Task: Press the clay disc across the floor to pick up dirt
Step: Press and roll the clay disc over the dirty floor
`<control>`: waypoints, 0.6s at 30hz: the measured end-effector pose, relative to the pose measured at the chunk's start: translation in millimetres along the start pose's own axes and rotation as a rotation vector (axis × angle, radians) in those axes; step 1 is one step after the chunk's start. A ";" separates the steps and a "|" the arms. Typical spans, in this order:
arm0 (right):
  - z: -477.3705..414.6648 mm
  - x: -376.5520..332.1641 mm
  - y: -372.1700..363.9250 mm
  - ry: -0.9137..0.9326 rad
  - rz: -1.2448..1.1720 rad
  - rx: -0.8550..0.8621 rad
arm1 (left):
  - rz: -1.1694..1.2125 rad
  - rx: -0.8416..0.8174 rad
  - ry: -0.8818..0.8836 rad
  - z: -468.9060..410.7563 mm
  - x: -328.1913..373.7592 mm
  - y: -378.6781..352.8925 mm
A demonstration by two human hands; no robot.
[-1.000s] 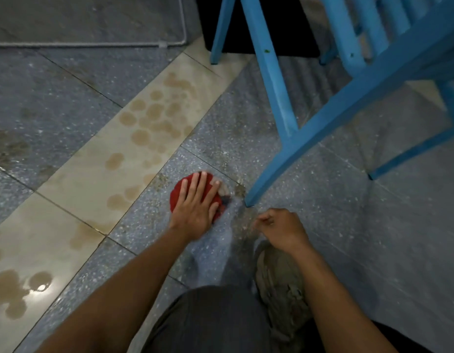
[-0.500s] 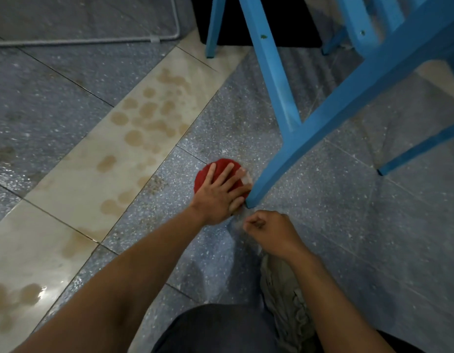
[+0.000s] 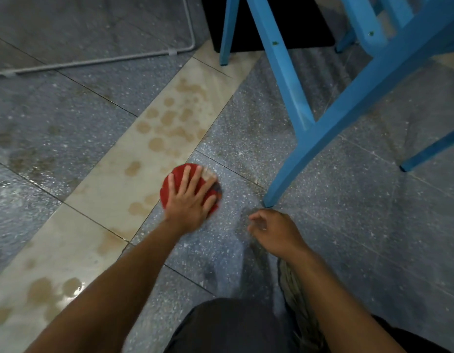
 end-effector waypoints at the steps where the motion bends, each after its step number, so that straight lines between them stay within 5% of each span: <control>1: -0.4 0.6 0.1 0.005 -0.005 0.022 | 0.031 0.017 0.056 -18.1 13.7 2.2; 5: -0.2 0.9 3.0 0.043 0.010 0.097 | 0.048 -0.035 -0.030 -40.5 75.3 -8.0; 10: 5.7 8.8 6.4 0.017 0.024 0.125 | 0.046 -0.070 -0.295 85.4 66.9 -26.7; 14: 9.0 -5.0 -4.6 0.046 0.043 0.085 | -0.020 -0.065 -0.146 146.2 -18.1 -15.9; 18: 12.7 -25.1 -25.4 0.111 0.069 0.069 | -0.027 -0.062 0.063 82.4 -41.2 -1.7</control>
Point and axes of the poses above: each hand's wrist, its own z-axis away from the middle knuckle, its own y-axis out of the back of the hand, x = y × z, the point moved 5 cm from there along -z, towards the middle knuckle, and after that the axes turned 4 degrees about x, right-handed, at the moved point
